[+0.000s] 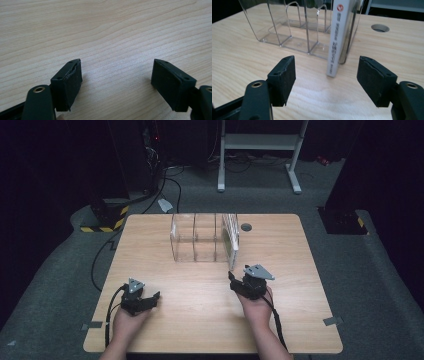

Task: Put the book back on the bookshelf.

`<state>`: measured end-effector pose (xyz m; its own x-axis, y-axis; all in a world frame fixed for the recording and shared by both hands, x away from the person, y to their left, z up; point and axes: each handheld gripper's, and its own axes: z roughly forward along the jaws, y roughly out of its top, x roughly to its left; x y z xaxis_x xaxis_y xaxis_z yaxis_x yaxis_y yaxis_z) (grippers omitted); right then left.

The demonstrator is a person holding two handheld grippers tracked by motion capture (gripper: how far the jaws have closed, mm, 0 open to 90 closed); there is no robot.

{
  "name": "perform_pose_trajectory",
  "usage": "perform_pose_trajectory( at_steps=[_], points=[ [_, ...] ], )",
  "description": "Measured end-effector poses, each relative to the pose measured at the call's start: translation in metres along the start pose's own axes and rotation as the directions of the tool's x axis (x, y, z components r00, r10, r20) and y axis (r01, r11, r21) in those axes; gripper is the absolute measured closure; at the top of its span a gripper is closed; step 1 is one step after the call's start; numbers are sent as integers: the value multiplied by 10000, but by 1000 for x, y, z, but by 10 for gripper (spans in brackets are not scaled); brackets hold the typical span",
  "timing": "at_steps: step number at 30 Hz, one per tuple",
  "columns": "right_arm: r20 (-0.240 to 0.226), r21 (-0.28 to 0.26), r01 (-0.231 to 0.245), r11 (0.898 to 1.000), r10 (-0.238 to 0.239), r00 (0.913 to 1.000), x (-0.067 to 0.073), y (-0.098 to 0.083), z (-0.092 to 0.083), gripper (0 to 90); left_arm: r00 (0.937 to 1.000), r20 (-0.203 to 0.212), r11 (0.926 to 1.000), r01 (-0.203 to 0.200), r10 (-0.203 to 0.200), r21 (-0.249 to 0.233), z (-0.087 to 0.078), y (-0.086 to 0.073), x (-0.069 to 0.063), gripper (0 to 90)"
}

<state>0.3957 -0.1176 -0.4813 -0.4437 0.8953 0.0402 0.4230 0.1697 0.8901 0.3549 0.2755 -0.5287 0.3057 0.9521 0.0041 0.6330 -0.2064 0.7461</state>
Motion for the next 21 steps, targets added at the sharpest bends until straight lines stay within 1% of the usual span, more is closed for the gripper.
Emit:
perform_pose_trajectory(
  at_steps=[2,6,9,11,14,15,18,21],
  points=[
    [29,78,26,10000,-26,10000,-3,-4,-4,302,10000,3,10000,19,-19,-2,0,0,0,246],
    [122,268,-90,9996,87,9999,-13,-14,-13,282,10000,0,10000,1,-1,-2,0,0,0,245],
    [423,471,-45,9989,25,9991,-21,-21,-19,265,10000,1,10000,2,-2,0,0,0,0,245],
    [485,655,-90,9978,59,9988,-27,-27,-23,246,10000,2,10000,0,0,-1,0,0,0,246],
    [738,1009,-117,9948,43,9973,-39,-38,-27,204,10000,2,10000,12,-12,-2,0,0,0,246],
    [812,1102,-44,9939,-46,9967,-44,-41,-29,199,10000,3,10000,18,-18,-2,0,0,0,245],
    [951,1471,-205,9889,65,9954,-57,-51,-35,173,10000,2,10000,17,-17,-4,0,0,0,246],
    [1063,1800,-290,9832,99,9943,-70,-59,-40,167,10000,3,10000,12,-12,1,0,0,0,246]
  ],
)
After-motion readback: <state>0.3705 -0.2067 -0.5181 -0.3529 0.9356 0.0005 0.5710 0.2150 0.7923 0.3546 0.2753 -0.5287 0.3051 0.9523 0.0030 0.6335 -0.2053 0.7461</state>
